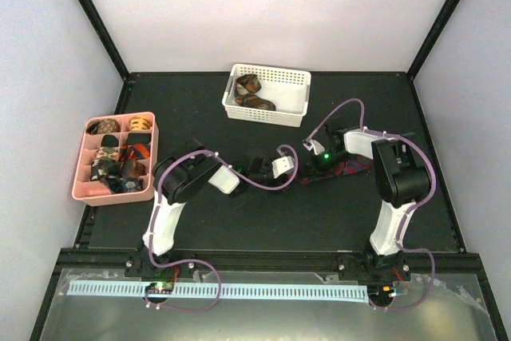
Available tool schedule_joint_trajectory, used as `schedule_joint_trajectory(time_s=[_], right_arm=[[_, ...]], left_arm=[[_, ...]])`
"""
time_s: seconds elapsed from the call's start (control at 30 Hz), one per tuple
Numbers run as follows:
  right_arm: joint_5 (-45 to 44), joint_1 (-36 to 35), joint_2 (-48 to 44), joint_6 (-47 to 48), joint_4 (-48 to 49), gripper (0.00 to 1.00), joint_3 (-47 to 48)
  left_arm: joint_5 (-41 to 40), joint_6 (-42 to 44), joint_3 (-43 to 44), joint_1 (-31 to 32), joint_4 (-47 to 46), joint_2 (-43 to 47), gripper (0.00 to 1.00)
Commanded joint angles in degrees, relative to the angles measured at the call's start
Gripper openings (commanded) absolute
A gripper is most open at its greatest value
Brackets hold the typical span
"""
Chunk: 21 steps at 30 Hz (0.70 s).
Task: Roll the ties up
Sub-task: Roll the tie at the center of the board.
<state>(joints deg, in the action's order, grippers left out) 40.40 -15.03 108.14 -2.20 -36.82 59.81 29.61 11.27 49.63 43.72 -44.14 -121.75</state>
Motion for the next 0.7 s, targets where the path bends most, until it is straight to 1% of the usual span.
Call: schedule_joint_trajectory(time_s=[0.0,0.07,0.17,0.27,0.33,0.43,0.5,0.57,0.67], right_arm=[[-5.94,-1.23,3.38,-1.02,2.45,0.02,-3.15],[-4.92,-1.13,2.55,-0.33,1.92,0.05,-2.98],[-3.03,-0.19,0.37,1.57,-0.44,0.16,-1.85],[-0.63,2.19,-2.11,4.13,-3.17,0.29,-0.88],[1.15,3.42,-3.94,6.24,-5.06,0.36,-0.49],[4.85,4.06,-5.96,7.66,-6.27,0.45,-0.47],[8.99,3.92,-6.84,6.47,-5.15,0.51,-0.97],[10.94,3.32,-6.69,4.88,-3.93,0.53,-0.92],[12.00,1.68,-5.92,2.91,-1.93,0.53,-0.81]], left_arm=[[-1.96,1.52,1.27,0.56,6.08,0.04,0.51],[-3.17,3.31,1.52,0.57,11.50,1.40,0.42],[-5.68,6.62,2.13,0.74,21.36,3.22,0.36],[-6.79,9.59,2.12,0.74,29.53,4.51,0.34],[-7.44,11.06,2.36,0.67,34.35,4.97,0.33],[-8.30,12.33,2.67,0.67,39.40,5.11,0.33],[-8.84,12.62,3.35,0.70,41.78,4.73,0.33],[-9.30,12.20,4.33,0.66,43.40,4.24,0.33],[-9.02,11.17,5.61,0.73,44.32,3.35,0.34]])
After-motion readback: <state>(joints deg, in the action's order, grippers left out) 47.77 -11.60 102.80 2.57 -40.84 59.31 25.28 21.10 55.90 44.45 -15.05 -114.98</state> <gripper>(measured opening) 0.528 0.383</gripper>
